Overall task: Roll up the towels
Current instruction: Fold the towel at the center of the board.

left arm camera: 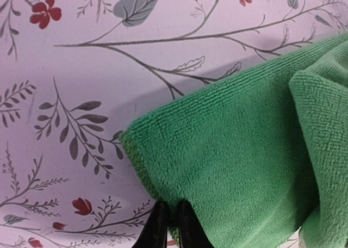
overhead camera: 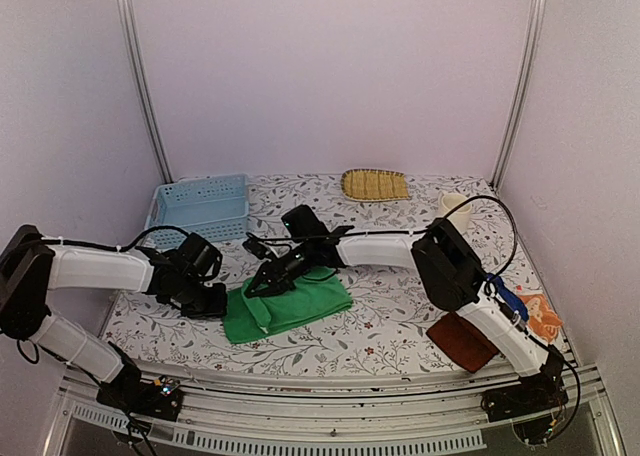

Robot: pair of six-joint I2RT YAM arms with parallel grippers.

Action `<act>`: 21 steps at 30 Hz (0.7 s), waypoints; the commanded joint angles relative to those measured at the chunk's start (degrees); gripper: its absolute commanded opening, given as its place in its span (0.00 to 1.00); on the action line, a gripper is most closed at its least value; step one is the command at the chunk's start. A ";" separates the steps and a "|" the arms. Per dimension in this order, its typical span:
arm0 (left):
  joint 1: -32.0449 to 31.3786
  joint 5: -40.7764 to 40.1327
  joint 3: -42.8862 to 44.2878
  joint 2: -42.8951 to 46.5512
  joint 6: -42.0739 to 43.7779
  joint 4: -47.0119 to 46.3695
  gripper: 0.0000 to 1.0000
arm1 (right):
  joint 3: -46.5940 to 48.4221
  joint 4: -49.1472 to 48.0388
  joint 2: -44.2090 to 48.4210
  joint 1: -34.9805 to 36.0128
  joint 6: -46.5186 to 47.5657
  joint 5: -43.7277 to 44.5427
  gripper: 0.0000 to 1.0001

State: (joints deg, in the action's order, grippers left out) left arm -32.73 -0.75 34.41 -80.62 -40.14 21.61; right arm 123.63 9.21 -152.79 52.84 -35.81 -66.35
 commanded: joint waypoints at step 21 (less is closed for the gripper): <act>0.66 0.34 -1.74 0.54 -0.51 0.17 0.10 | 3.41 -13.58 -4.56 2.01 -6.26 3.93 0.05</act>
State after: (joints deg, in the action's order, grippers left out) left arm -32.56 -0.43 33.95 -80.47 -40.18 20.36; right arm 125.23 -2.31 -155.15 54.02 -43.03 -63.99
